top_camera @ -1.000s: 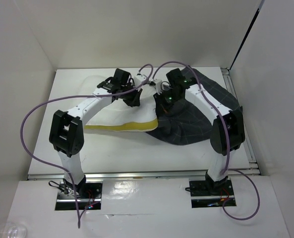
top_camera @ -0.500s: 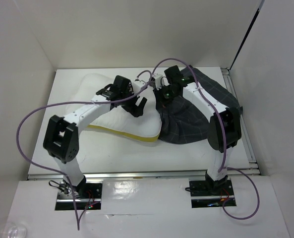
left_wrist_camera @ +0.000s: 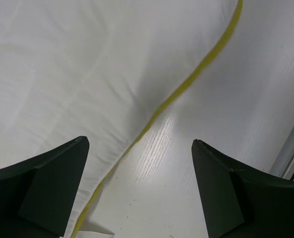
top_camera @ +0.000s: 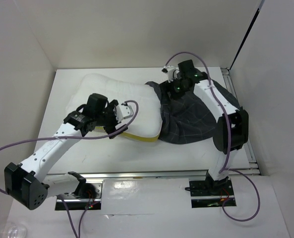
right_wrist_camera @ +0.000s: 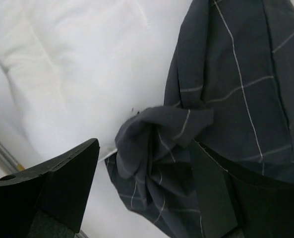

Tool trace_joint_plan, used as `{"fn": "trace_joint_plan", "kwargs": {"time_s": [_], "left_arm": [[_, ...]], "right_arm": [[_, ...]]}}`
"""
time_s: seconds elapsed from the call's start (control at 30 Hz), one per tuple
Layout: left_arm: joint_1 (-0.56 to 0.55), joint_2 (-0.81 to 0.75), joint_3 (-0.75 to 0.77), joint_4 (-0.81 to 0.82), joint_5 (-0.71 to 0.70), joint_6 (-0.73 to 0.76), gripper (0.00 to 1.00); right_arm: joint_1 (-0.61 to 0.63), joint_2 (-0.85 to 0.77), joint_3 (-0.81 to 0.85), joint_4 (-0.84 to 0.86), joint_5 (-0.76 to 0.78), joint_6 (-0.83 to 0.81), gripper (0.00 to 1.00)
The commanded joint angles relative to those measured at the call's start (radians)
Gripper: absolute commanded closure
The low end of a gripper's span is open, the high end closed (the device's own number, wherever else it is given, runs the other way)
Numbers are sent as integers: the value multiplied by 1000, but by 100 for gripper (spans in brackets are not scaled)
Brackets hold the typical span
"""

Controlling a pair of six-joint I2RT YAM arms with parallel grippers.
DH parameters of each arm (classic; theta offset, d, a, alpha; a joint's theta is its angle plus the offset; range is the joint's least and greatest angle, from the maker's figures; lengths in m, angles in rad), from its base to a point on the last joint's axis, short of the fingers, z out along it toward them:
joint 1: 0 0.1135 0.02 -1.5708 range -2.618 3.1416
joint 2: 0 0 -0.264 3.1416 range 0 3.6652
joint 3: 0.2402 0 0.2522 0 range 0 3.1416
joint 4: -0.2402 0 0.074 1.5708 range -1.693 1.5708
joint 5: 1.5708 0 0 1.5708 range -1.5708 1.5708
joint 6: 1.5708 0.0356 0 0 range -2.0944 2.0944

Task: Put the pillow into the pillowcase

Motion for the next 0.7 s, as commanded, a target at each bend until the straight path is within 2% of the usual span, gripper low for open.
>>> {"fn": "trace_joint_plan", "kwargs": {"time_s": [0.0,0.23,0.57,0.67], "left_arm": [[-7,-41,-83,-17,-12,172,1],[-16,-106,-264,230,19,311,1],[-96,122,-250,450,85,292,1],[-107,188,-197,450,96,271,1]], "right_arm": [[-14,-154,-26,-59,-121,-62,19],[-31,-197,-93,-157,-152,-86,20],[-40,-262,-157,-234,-232,-112,21],[-40,-271,-157,-275,-232,-135,21]]}}
